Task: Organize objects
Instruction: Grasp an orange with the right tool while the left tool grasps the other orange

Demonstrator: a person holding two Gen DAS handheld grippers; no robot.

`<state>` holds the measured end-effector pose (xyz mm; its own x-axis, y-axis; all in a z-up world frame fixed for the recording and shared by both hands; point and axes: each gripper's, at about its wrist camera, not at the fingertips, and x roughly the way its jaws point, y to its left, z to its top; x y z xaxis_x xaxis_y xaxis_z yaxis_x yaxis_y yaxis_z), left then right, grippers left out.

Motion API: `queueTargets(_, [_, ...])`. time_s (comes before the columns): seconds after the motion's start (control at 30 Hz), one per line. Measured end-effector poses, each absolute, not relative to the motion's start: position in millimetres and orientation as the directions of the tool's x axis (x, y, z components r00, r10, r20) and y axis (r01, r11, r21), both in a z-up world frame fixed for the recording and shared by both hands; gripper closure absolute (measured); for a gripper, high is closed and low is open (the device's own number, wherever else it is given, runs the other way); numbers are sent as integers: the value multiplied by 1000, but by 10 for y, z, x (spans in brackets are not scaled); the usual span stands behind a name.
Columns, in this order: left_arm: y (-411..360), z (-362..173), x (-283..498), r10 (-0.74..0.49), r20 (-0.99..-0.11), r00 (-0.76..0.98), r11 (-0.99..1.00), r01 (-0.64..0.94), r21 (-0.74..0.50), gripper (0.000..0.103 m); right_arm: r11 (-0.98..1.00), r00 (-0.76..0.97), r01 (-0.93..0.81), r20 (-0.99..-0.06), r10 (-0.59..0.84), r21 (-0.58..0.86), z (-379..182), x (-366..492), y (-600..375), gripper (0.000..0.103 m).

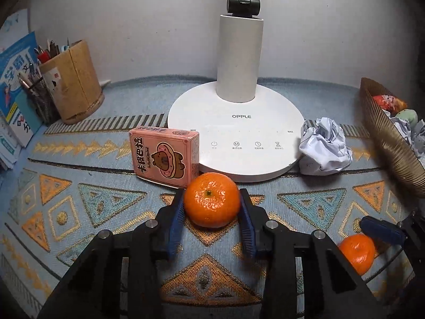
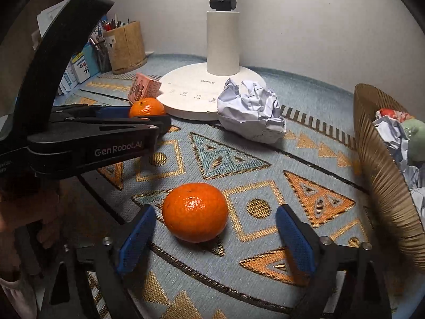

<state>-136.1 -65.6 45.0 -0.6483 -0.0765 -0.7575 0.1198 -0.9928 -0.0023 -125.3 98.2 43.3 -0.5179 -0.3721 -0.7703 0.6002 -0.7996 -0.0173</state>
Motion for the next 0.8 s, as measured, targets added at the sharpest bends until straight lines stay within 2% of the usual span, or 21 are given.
queueTargets(0.07, [-605, 466, -1312, -48, -745, -666, -996, 86, -13, 68, -804, -542, 593, -766, -346, -56, 437, -1200, 945, 64])
queueTargets(0.23, [-422, 598, -1164, -19, -665, -746, -999, 37, -14, 68, -780, -550, 624, -732, -402, -40, 515, -1092, 979, 64])
queueTargets(0.4, [-386, 710, -1248, 48, -618, -785, -998, -11, -63, 68, -773, -538, 633, -697, -475, 38, 591, -1057, 1093, 64])
queueTargets(0.8, [-371, 611, -1470, 18, -638, -769, -999, 17, -48, 68, -785, -523, 608, -686, -506, 116, 607, -1182, 1179, 64])
